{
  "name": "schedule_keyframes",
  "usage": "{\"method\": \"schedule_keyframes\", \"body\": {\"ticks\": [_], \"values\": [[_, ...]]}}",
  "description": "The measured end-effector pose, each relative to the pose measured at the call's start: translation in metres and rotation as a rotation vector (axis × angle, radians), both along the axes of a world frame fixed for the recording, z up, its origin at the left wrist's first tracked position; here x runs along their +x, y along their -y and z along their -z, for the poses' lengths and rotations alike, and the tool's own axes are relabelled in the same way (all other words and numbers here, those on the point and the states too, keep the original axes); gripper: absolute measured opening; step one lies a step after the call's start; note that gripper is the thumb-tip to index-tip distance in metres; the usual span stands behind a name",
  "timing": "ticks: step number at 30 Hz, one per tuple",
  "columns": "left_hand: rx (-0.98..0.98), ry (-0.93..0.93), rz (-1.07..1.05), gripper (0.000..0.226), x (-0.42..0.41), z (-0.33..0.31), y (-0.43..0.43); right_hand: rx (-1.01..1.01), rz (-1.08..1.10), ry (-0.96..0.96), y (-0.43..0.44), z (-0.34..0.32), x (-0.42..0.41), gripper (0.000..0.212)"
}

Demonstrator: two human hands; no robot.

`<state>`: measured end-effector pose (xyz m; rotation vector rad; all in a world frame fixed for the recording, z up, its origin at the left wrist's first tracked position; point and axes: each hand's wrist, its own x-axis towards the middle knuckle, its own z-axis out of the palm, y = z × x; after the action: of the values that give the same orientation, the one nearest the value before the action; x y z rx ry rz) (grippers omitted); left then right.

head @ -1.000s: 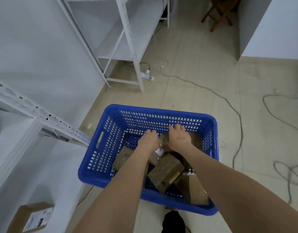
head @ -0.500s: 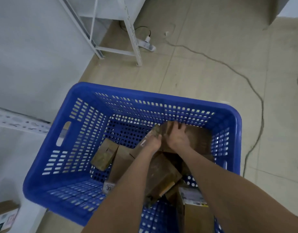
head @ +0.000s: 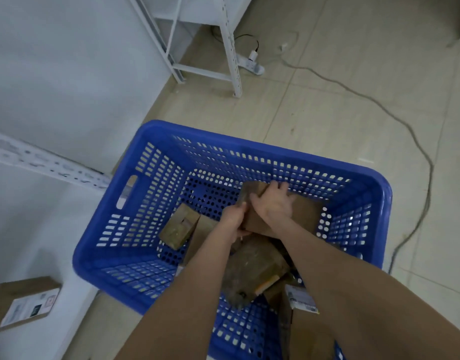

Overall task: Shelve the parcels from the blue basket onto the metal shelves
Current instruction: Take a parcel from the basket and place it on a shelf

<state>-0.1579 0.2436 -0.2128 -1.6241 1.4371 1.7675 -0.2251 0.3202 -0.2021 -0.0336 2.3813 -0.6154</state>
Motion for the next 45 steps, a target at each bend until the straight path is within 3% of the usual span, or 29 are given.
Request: {"method": "schedule_keyframes", "body": {"ticks": [4,9,15,18,23,29,34,39,43,45], "values": [[-0.161,-0.032,-0.072,0.035,0.03,-0.066,0.027,-0.053,-0.02,0.004,0.027,-0.064,0.025,0.073],[-0.424,-0.116,-0.252,0.082,0.088,-0.137,0.073,-0.255,-0.025,0.015,0.057,-0.15,0.058,0.077],[-0.495,-0.286,-0.285,0.042,0.16,-0.281,0.092,-0.491,-0.108,0.145,0.081,-0.233,0.124,0.072],[-0.53,-0.299,-0.295,0.048,0.201,-0.326,0.093,-0.636,-0.017,0.277,0.093,-0.261,0.158,0.086],[-0.551,-0.33,-0.39,0.053,0.27,-0.385,0.086,-0.823,0.139,0.457,0.108,-0.325,0.219,0.064],[-0.6,-0.396,-0.515,0.05,0.362,-0.429,0.097,-0.889,0.016,0.481,0.12,-0.364,0.306,0.065],[-0.523,-0.428,-0.616,0.077,0.448,-0.436,0.113,-0.965,-0.118,0.534,0.131,-0.38,0.38,0.058],[-0.419,-0.43,-0.821,0.052,0.514,-0.44,0.124,-0.984,-0.198,0.597,0.137,-0.391,0.436,0.049],[-0.423,-0.409,-0.85,0.045,0.549,-0.442,0.124,-0.918,-0.3,0.684,0.141,-0.398,0.465,0.078],[-0.433,-0.398,-0.874,0.045,0.562,-0.439,0.12,-0.898,-0.305,0.749,0.141,-0.4,0.476,0.064]]}}
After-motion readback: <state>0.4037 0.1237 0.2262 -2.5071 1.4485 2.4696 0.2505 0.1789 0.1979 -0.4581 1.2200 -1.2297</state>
